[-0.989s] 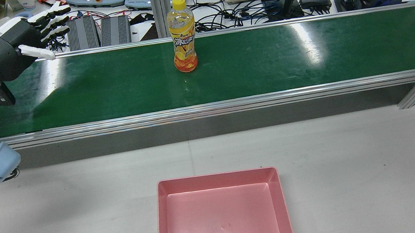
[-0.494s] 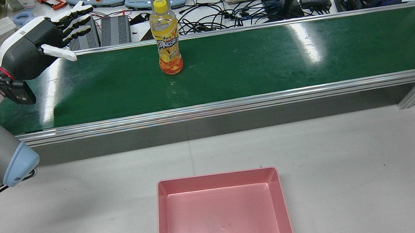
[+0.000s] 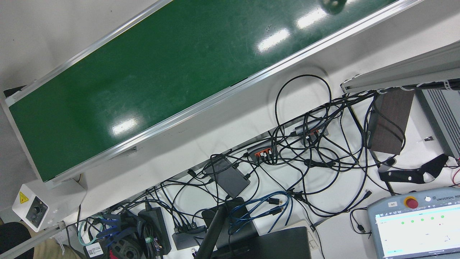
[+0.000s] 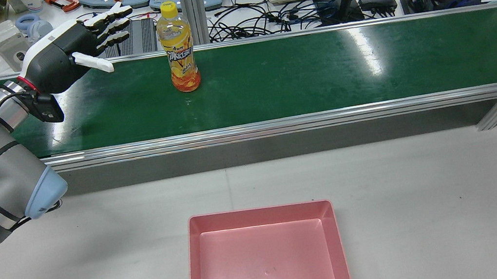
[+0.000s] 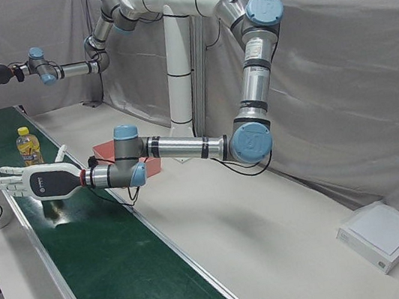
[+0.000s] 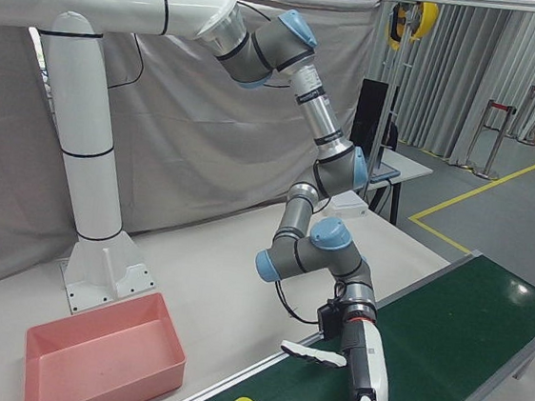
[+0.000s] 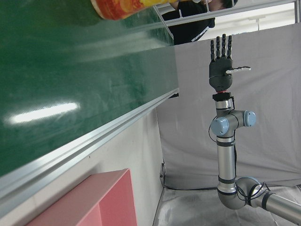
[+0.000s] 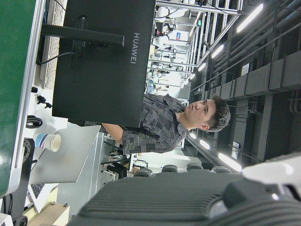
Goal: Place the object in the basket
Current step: 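Close the left hand around the yellow-capped bottle on the belt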
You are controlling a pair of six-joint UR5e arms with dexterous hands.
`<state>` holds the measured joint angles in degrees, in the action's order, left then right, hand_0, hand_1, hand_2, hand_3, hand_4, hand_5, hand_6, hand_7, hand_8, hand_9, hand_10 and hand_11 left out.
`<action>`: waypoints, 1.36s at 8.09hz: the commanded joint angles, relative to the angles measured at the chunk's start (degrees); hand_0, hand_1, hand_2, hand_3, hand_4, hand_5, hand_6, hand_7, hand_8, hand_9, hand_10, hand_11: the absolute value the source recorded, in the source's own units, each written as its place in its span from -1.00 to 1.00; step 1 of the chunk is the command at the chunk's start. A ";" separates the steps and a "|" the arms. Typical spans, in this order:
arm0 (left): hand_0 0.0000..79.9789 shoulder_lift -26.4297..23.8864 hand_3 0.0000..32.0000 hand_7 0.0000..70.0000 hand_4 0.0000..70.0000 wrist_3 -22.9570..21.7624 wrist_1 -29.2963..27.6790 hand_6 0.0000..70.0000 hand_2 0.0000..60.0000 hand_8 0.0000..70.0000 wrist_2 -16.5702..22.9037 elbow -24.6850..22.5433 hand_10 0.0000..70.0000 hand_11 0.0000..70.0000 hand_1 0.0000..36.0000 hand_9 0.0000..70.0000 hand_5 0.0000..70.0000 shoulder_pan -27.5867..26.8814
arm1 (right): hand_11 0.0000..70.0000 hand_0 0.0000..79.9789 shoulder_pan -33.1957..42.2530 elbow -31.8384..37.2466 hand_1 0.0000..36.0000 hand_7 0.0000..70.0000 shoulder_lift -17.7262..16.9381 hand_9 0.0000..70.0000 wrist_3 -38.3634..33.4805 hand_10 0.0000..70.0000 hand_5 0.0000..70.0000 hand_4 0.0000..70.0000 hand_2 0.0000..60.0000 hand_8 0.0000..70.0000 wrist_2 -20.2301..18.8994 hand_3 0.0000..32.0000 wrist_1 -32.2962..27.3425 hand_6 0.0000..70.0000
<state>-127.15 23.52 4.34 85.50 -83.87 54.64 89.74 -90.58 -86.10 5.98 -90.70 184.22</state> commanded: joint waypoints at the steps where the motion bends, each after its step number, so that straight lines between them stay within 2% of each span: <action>1: 0.21 -1.95 -1.00 -1.00 -0.53 -0.14 -0.21 -1.00 -1.00 -0.83 0.10 0.90 -0.76 -0.62 -0.58 -0.69 -0.69 -0.15 | -1.00 -1.00 0.00 -0.03 -1.00 -1.00 0.05 -1.00 0.00 -1.00 -1.00 -1.00 -1.00 -1.00 0.00 -1.00 0.00 -1.00; 6: 0.22 -3.45 -1.00 -1.00 -0.49 0.03 0.50 -1.00 -1.00 -0.81 0.10 0.81 -0.75 -0.60 -0.55 -0.67 -0.63 -2.08 | -1.00 -1.00 0.00 -0.03 -1.00 -1.00 0.05 -1.00 0.00 -1.00 -1.00 -1.00 -1.00 -1.00 0.00 -1.00 0.00 -1.00; 7: 0.22 -4.41 -1.00 -0.99 -0.49 0.12 2.41 -1.00 -1.00 -0.73 0.10 0.81 -0.68 -0.51 -0.51 -0.57 -0.51 -2.08 | -1.00 -1.00 0.00 -0.03 -1.00 -1.00 -0.03 -1.00 0.00 -1.00 -1.00 -1.00 -1.00 -1.00 0.00 -1.00 0.00 -1.00; 8: 0.28 -5.38 -1.00 -0.65 -0.28 0.21 6.87 -0.79 -0.83 -0.41 0.02 0.55 -0.13 0.27 -0.25 -0.11 0.01 -2.08 | -1.00 -1.00 0.00 -0.03 -1.00 -1.00 0.05 -1.00 0.00 -1.00 -1.00 -1.00 -1.00 -1.00 0.00 -1.00 0.00 -1.00; 9: 0.37 -6.43 -1.00 0.23 1.00 0.21 8.22 -0.09 -0.15 0.31 0.02 0.55 0.73 1.00 -0.17 0.80 0.68 -2.08 | -1.00 -1.00 0.00 -0.03 -1.00 -1.00 -0.03 -1.00 0.00 -1.00 -1.00 -1.00 -1.00 -1.00 0.00 -1.00 0.00 -1.00; 10: 0.34 -6.61 -1.00 1.00 1.00 0.21 8.49 0.56 0.68 0.71 -0.07 0.29 1.00 1.00 -0.11 1.00 1.00 -2.08 | -1.00 -1.00 0.00 -0.03 -1.00 -1.00 -0.03 -1.00 0.00 -1.00 -1.00 -1.00 -1.00 -1.00 0.00 -1.00 0.00 -1.00; 11: 0.30 -6.79 -1.00 1.00 1.00 0.21 8.58 0.82 1.00 0.93 -0.07 -1.11 1.00 1.00 0.07 1.00 1.00 -2.17 | -1.00 -1.00 0.00 -0.03 -1.00 -1.00 0.05 -1.00 0.00 -1.00 -1.00 -1.00 -1.00 -1.00 0.00 -1.00 0.00 -1.00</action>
<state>-133.19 23.71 11.68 85.49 -83.39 52.56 89.74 -90.61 -86.11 5.98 -90.70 184.22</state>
